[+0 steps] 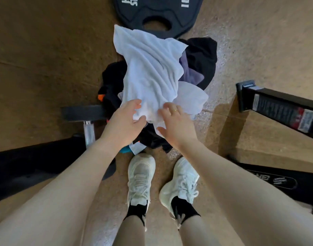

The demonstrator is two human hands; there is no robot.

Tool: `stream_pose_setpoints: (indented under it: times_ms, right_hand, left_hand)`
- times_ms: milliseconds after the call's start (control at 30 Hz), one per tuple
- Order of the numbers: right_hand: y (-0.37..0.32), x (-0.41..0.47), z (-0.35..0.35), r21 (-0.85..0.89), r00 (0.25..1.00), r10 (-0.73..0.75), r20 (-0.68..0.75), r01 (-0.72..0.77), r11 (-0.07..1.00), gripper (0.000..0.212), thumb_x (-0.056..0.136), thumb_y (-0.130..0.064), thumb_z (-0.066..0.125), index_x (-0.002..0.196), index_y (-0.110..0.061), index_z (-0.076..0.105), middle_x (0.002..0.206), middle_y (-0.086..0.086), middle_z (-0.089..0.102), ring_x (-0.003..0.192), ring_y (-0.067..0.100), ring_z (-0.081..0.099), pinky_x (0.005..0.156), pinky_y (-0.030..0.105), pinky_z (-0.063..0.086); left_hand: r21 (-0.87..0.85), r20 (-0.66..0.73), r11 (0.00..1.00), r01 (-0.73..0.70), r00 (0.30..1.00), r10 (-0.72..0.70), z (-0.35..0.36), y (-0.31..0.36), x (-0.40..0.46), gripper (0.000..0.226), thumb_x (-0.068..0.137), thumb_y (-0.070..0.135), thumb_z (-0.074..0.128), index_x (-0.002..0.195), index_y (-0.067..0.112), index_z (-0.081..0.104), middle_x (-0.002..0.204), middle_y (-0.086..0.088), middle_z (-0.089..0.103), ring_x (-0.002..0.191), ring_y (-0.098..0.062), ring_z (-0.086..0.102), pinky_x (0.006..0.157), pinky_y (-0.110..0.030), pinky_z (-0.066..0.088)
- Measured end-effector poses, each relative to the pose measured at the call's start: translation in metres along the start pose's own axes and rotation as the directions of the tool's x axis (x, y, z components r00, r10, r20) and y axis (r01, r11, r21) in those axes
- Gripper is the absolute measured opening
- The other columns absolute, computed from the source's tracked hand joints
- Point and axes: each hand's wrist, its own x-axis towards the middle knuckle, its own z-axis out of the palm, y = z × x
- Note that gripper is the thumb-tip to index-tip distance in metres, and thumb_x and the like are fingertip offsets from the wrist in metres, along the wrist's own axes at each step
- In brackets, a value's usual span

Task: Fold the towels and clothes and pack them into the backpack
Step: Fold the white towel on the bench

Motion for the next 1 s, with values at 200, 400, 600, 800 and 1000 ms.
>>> stream_pose_setpoints:
  times_ms: [200,400,600,800,1000]
  right_hand:
    - [0.011,0.015,0.02,0.096,0.928,-0.013,-0.371,0.052,0.994,0.009,0.071,-0.017,0.062,0.073,-0.011,0.067,0.081,0.009,0.064,0.069,0.034,0.059,0.055,0.033,0.043]
    - [0.004,-0.03,-0.043,0.421,0.955,0.139,-0.262,-0.017,0.907,0.018,0.089,-0.016,0.054,0.099,-0.005,0.064,0.095,0.014,0.065,0.088,0.037,0.054,0.071,0.04,0.042]
    - [-0.014,-0.111,-0.158,0.738,0.963,0.263,-0.053,-0.139,0.66,0.009,0.093,-0.017,0.052,0.088,-0.011,0.056,0.068,-0.004,0.051,0.065,0.014,0.045,0.055,0.018,0.031]
    - [-0.021,-0.191,-0.279,0.91,0.923,0.385,-0.014,-0.148,0.388,0.013,0.094,-0.018,0.051,0.088,-0.01,0.059,0.076,-0.002,0.055,0.072,0.012,0.049,0.068,0.028,0.038]
    - [-0.001,-0.278,-0.351,0.933,0.859,0.504,-0.094,-0.101,0.346,0.015,0.095,-0.013,0.048,0.099,-0.011,0.062,0.09,0.0,0.061,0.079,0.007,0.051,0.068,0.01,0.037]
  left_hand:
    - [-0.004,-0.007,1.0,-0.017,1.0,0.017,0.014,-0.018,0.005,0.044,0.09,0.02,0.053,0.132,0.019,0.042,0.127,0.004,0.05,0.11,-0.011,0.047,0.089,-0.025,0.039]
    - [-0.011,0.057,0.996,-0.091,0.994,0.092,-0.013,0.03,-0.024,0.048,0.088,0.024,0.06,0.133,0.016,0.043,0.127,0.002,0.048,0.107,-0.005,0.044,0.084,-0.013,0.032]
    - [-0.058,0.181,0.99,-0.128,0.974,0.136,-0.06,0.131,-0.09,0.057,0.081,0.03,0.069,0.131,0.016,0.046,0.126,-0.001,0.049,0.117,-0.016,0.046,0.095,-0.028,0.039]
    - [-0.193,0.163,0.977,-0.094,0.979,0.127,-0.101,0.241,-0.146,0.033,0.083,0.025,0.066,0.112,0.013,0.055,0.108,0.0,0.055,0.098,-0.011,0.051,0.083,-0.024,0.042]
    - [-0.128,0.163,0.948,-0.291,0.937,0.31,-0.141,0.323,-0.196,0.008,0.091,0.011,0.05,0.089,0.016,0.056,0.074,0.008,0.055,0.069,-0.005,0.05,0.062,-0.011,0.039]
